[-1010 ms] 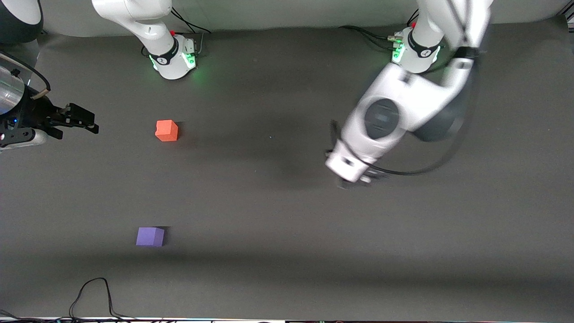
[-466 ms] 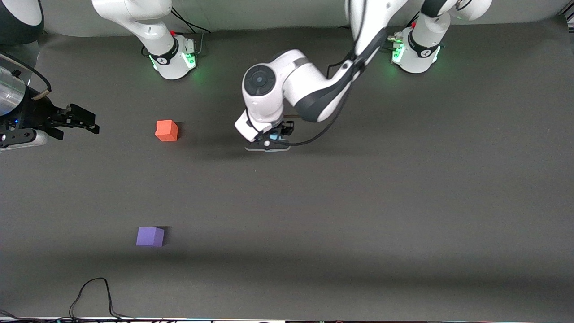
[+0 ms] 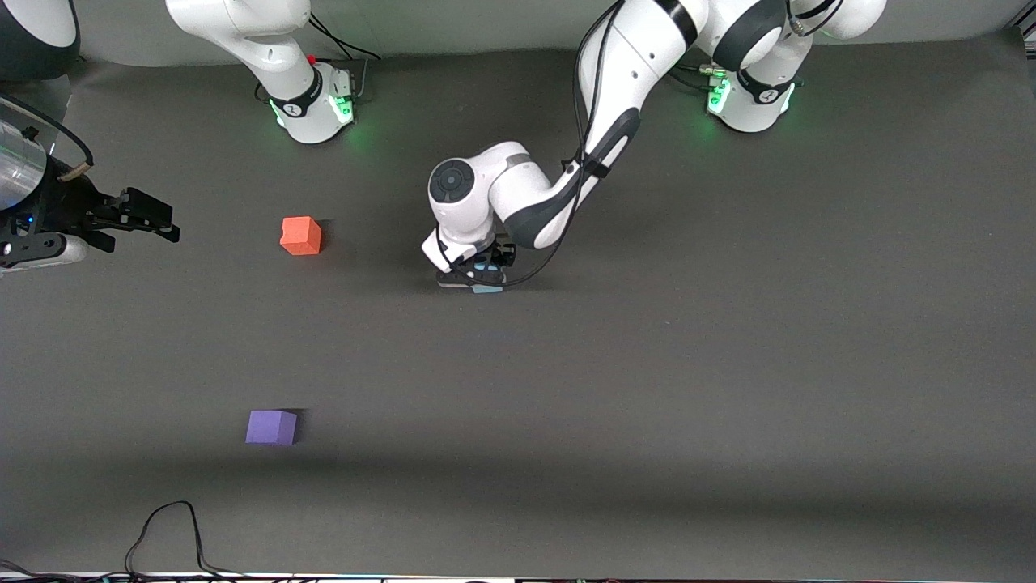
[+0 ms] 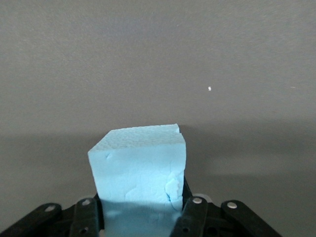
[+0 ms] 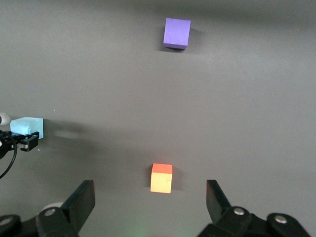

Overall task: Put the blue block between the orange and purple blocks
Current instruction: 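Set down the blue cube, open the left gripper and withdraw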

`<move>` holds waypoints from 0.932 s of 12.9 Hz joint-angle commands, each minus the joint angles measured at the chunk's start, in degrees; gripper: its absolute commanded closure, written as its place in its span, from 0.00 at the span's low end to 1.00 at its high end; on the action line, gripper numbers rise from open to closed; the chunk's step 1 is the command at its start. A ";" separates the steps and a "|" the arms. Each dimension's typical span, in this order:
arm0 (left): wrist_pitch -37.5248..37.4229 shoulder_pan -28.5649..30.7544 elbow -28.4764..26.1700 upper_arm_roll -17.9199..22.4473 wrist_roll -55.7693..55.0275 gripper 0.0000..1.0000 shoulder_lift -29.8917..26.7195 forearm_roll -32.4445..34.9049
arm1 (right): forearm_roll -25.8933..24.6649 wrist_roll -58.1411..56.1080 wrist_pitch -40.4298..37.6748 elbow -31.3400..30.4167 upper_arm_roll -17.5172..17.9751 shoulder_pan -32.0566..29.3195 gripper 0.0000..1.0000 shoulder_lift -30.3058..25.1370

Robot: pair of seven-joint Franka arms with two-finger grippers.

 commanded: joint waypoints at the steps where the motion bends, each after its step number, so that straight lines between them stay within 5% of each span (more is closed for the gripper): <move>1: 1.24 -0.69 -0.23 1.21 -1.58 0.54 0.34 1.28 | 0.22 -0.93 -0.42 0.27 -0.27 0.30 0.00 -0.07; 2: 1.25 -0.52 -0.23 1.22 -1.58 0.38 0.51 1.37 | 0.22 -1.02 -0.42 0.27 -0.27 0.30 0.00 -0.07; 3: 0.98 -0.43 -0.14 1.22 -1.67 0.00 0.43 1.37 | 0.22 -0.93 -0.42 0.27 -0.27 0.30 0.00 -0.07; 7: -4.80 1.58 1.00 0.95 -1.67 0.00 -4.12 0.23 | 0.22 -0.93 -0.42 0.27 -0.27 0.30 0.00 -0.07; 12: -14.82 23.25 -2.50 -0.01 12.62 0.00 -16.95 -10.48 | 0.22 -0.84 -0.51 0.35 -0.27 0.38 0.00 -0.16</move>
